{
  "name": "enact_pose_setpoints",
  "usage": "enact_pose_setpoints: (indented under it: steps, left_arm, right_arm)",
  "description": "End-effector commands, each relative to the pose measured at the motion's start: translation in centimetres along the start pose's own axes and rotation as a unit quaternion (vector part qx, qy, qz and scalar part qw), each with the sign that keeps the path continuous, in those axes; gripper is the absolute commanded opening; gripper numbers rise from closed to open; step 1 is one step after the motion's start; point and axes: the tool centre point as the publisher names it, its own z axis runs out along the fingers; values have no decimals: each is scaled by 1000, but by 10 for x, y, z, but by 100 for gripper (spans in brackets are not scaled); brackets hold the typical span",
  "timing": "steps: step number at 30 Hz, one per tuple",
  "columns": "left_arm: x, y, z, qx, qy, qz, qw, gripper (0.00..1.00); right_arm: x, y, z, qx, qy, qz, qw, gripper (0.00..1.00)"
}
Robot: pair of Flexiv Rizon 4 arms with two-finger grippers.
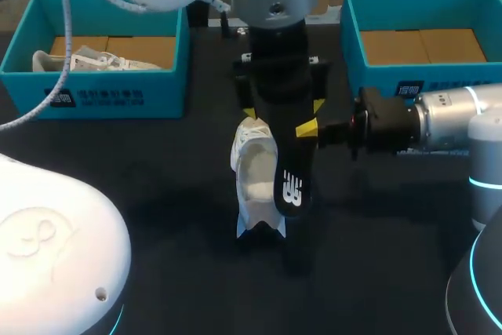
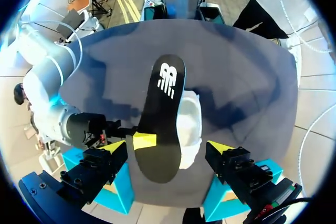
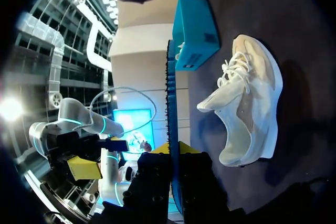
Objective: Take the shoe out of the shoebox, open the shoe tongue, remove and reinsert the insole, then place the shoe into the shoebox
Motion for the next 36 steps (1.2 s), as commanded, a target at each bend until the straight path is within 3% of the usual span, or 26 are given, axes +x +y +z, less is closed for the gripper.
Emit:
enact_pose_setpoints:
  steps: [1, 14, 18, 23, 36]
  left_arm:
    - [-1, 0, 0, -1, 8, -1, 1000, 100]
    - [-1, 0, 2, 6, -8, -7, 1000, 100]
    - [8, 0, -3, 16, -120, -14, 993, 100]
    - [21, 1, -4, 11, -192, -16, 981, 100]
    - [46, -2, -2, 28, -302, -15, 953, 100]
  right_arm:
    - [0, 0, 0, 2, -2, 1, 1000, 0]
    - [1, 1, -1, 7, -4, -1, 1000, 0]
    - [1, 1, -2, 6, -4, -1, 1000, 0]
    - [0, 0, -3, 3, -3, -1, 1000, 0]
    - [-2, -4, -5, -4, -3, 4, 1000, 0]
